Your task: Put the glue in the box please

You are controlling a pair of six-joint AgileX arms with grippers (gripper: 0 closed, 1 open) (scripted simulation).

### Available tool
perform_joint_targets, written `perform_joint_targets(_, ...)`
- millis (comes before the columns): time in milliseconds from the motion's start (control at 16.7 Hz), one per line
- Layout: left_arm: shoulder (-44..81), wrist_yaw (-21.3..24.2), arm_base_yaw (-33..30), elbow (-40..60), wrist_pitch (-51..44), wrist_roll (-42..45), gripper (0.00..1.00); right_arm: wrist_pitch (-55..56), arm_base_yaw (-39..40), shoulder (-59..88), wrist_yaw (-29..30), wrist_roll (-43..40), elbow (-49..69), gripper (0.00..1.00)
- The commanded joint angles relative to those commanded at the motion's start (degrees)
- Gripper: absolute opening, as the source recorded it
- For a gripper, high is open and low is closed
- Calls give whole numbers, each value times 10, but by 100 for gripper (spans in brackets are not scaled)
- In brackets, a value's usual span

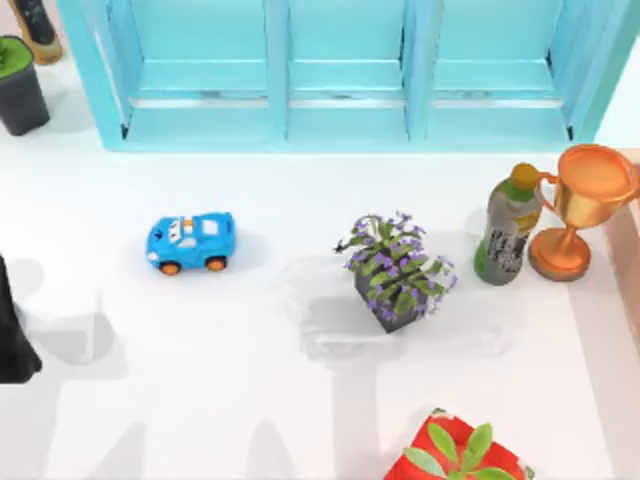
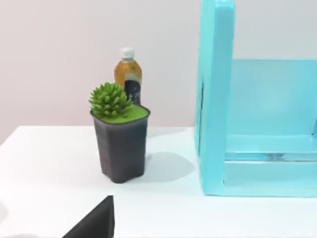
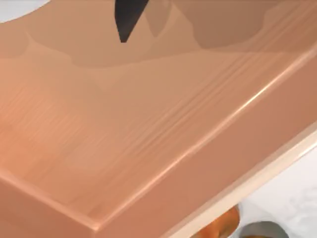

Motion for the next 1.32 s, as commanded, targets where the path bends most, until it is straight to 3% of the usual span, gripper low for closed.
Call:
perform_joint_targets(240,0,0,0,0,0,0,100,-13,-21,-27,-59,-65,-23,0)
perform_joint_targets(600,0,0,0,0,0,0,100,-12,-18,-25,-59,-64,-23,0)
perform_joint_targets(1320,0,0,0,0,0,0,100,197,47,-26,-57,76,-95,0)
